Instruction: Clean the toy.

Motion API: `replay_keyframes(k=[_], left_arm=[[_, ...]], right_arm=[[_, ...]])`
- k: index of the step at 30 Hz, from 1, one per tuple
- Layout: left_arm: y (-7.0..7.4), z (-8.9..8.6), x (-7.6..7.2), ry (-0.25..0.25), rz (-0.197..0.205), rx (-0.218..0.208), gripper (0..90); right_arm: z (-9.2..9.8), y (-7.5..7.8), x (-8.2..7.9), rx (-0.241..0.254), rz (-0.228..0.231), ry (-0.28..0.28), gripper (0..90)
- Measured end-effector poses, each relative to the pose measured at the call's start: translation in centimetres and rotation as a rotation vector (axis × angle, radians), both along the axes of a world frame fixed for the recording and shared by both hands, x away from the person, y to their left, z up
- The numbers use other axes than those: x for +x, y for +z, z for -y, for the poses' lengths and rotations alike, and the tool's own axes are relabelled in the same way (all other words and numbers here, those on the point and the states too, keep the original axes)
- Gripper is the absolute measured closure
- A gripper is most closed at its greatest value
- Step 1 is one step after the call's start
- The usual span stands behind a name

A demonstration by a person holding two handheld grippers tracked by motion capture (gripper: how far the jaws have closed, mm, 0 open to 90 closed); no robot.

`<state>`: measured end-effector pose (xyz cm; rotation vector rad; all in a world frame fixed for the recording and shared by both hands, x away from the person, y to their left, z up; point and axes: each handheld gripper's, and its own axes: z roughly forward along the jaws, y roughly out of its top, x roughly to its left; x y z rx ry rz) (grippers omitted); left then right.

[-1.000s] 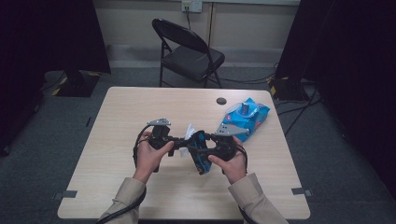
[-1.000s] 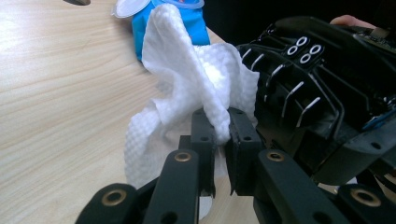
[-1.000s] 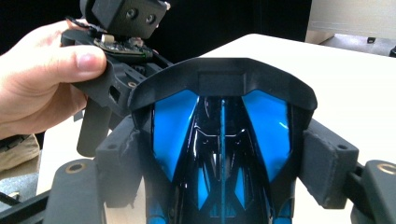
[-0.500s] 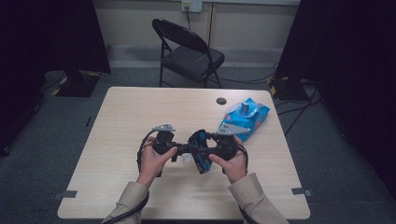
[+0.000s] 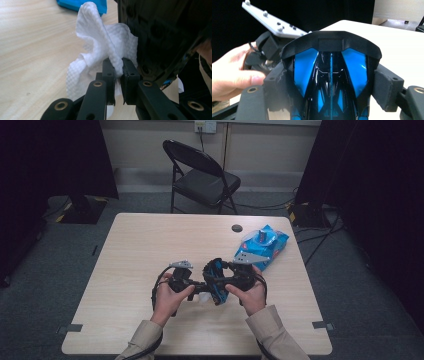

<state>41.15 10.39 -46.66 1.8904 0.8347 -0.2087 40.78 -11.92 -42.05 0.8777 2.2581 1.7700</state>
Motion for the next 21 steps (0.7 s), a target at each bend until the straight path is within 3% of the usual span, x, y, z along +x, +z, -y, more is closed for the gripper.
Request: replay_keyframes(k=[13, 16, 21], left_arm=[[-1.5, 0.8, -1.0, -0.019, -0.030, 0.018, 82.8], [-1.6, 0.6, -0.9, -0.022, -0.025, 0.036, 82.8], [-1.0, -0.5, -0.5, 0.009, -0.014, 0.029, 82.8]], right_arm=[[0.5, 0.1, 0.1, 0.010, -0.002, -0.014, 25.5], [0.6, 0.3, 0.2, 0.018, 0.002, -0.017, 25.5], [0.8, 0.3, 0.2, 0.017, 0.002, -0.021, 25.5]])
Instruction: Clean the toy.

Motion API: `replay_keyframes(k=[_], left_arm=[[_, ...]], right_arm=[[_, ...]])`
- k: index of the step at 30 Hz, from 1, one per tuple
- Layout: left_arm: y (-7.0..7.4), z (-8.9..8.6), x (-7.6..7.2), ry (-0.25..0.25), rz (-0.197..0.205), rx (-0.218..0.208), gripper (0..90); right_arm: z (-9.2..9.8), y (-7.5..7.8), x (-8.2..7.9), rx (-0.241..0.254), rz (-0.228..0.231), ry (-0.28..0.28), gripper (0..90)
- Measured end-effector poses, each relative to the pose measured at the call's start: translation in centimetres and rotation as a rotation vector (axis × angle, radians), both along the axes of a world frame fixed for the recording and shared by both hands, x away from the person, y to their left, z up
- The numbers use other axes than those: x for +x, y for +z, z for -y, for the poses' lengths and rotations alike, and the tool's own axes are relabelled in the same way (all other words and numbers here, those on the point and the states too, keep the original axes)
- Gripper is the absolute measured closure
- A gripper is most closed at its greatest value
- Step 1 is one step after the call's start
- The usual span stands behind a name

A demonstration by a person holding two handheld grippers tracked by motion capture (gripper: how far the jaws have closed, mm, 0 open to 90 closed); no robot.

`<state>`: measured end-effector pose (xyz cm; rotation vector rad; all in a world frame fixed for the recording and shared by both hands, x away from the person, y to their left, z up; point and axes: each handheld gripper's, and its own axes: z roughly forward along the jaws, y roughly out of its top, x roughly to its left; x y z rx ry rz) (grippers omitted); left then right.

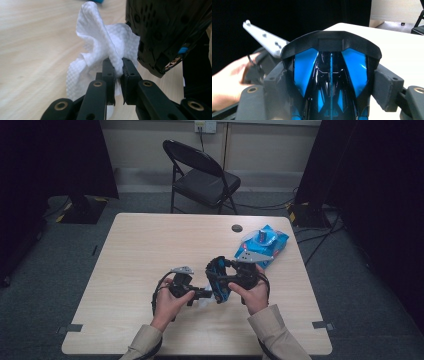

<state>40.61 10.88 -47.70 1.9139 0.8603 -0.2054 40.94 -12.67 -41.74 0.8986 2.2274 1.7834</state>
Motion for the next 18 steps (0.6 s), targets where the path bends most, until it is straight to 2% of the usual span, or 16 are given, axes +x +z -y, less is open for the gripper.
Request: replay_keyframes(k=[5, 9, 15, 18], left_arm=[[2.0, -1.9, 0.7, 0.049, 0.036, -0.022, 82.8], [3.6, -2.7, 1.1, 0.069, 0.067, -0.042, 82.8], [5.3, -2.9, 1.4, 0.088, 0.098, -0.078, 82.8], [5.4, -2.6, 1.4, 0.083, 0.103, -0.071, 82.8]], right_arm=[[0.0, -0.3, 0.1, -0.008, -0.005, -0.001, 25.5], [-0.2, -0.5, 0.0, -0.015, -0.009, 0.005, 25.5], [-0.9, -1.0, -0.1, -0.038, -0.009, 0.025, 25.5], [-1.0, -1.1, -0.2, -0.040, -0.011, 0.028, 25.5]])
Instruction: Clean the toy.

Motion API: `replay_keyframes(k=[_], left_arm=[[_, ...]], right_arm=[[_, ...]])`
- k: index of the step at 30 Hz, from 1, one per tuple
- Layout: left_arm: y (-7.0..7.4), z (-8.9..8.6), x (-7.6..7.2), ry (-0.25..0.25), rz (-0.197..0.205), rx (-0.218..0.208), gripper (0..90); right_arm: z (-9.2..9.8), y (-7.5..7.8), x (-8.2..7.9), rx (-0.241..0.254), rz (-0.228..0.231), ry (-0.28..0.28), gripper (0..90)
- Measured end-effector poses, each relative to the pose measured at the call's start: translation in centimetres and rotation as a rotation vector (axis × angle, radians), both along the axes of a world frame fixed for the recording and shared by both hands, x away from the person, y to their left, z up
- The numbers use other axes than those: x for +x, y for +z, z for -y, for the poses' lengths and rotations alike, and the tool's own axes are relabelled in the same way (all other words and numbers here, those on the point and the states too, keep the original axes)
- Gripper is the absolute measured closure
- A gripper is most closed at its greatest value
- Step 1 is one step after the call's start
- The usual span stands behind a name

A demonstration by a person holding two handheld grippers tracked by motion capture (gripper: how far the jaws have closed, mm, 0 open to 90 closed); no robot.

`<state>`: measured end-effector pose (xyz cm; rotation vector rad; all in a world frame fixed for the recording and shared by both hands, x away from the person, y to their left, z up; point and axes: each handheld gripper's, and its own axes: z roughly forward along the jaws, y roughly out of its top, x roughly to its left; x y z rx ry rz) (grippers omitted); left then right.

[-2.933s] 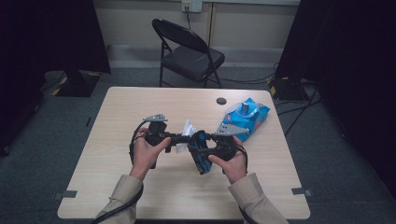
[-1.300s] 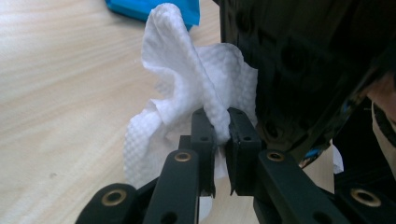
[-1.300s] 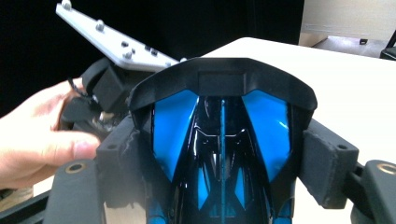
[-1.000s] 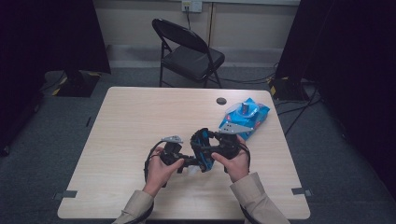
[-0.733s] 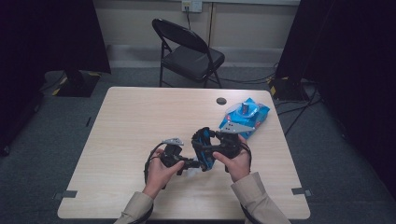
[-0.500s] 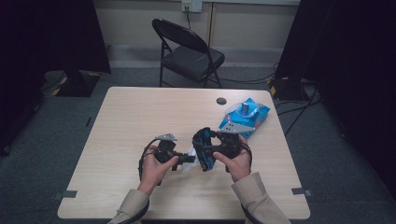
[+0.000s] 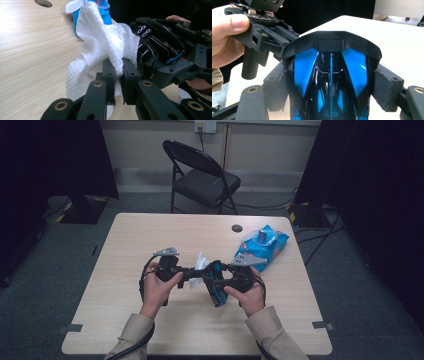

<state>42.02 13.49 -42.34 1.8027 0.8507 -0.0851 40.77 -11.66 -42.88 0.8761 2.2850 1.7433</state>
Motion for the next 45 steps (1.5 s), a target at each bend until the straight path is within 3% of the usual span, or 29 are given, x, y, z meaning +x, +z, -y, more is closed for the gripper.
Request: replay_keyframes(k=[12, 22, 31, 39, 45], left_arm=[[-1.5, 1.0, -0.4, -0.037, -0.032, 0.017, 82.8], [-4.1, 2.7, -1.4, -0.075, -0.090, 0.011, 82.8], [-5.5, 3.7, -2.0, -0.115, -0.116, 0.040, 82.8], [-6.1, 3.9, -2.2, -0.127, -0.130, 0.062, 82.8], [-5.3, 2.7, -1.7, -0.095, -0.117, 0.051, 82.8]], right_arm=[[0.2, 0.2, 0.0, 0.013, 0.006, -0.014, 25.5], [0.7, 0.3, 0.2, 0.026, 0.011, -0.031, 25.5], [1.0, 0.7, 0.2, 0.039, 0.020, -0.044, 25.5], [1.4, 1.0, 0.3, 0.057, 0.026, -0.053, 25.5], [1.7, 1.0, 0.3, 0.059, 0.024, -0.058, 25.5]])
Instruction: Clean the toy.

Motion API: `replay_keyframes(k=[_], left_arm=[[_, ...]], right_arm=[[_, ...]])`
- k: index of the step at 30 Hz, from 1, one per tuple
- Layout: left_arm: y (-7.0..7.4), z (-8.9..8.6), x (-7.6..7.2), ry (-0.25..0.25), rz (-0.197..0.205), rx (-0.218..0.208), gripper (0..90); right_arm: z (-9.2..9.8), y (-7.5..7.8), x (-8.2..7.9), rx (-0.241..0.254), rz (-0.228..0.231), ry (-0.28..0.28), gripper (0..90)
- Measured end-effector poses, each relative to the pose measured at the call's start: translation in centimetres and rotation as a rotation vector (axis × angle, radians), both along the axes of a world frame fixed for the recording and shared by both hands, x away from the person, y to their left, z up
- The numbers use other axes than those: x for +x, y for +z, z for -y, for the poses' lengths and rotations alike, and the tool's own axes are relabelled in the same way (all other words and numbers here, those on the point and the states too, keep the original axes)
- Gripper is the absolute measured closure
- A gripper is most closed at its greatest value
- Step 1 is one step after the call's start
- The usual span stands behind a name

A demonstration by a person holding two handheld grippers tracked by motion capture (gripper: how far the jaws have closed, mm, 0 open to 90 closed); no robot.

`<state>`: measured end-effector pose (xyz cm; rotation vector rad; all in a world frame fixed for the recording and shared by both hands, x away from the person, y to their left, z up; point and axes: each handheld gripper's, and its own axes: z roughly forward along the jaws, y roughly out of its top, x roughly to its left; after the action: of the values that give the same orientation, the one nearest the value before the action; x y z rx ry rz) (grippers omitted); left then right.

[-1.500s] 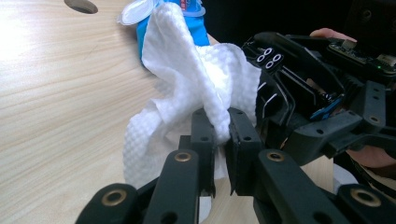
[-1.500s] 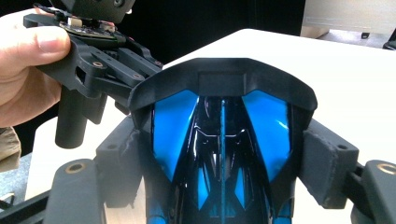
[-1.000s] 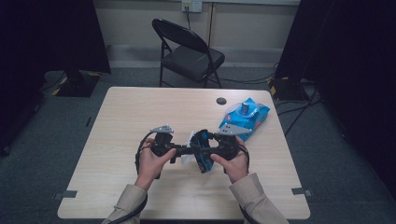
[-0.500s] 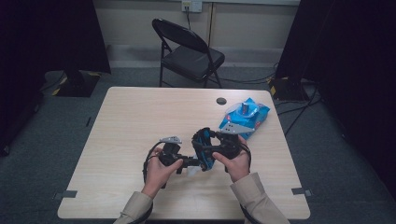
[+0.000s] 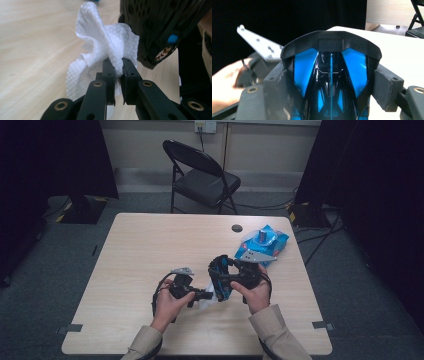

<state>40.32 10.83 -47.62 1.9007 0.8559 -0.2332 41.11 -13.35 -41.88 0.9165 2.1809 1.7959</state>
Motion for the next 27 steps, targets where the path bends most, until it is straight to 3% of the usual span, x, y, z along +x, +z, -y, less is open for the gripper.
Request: replay_keyframes(k=[6, 11, 19, 27], left_arm=[[3.6, -2.5, 0.9, 0.060, 0.065, -0.047, 82.8], [5.3, -2.6, 1.0, 0.057, 0.096, -0.068, 82.8], [3.8, -1.6, 0.7, 0.033, 0.068, -0.057, 82.8], [1.5, 0.2, 0.0, -0.019, 0.029, -0.006, 82.7]], right_arm=[[-0.1, -0.4, 0.0, -0.009, -0.011, 0.003, 25.5], [-0.5, -0.7, 0.0, -0.017, -0.017, 0.013, 25.5], [-0.5, -0.8, 0.0, -0.016, -0.023, 0.015, 25.5], [-0.4, -0.5, 0.0, 0.002, -0.020, 0.009, 25.5]])
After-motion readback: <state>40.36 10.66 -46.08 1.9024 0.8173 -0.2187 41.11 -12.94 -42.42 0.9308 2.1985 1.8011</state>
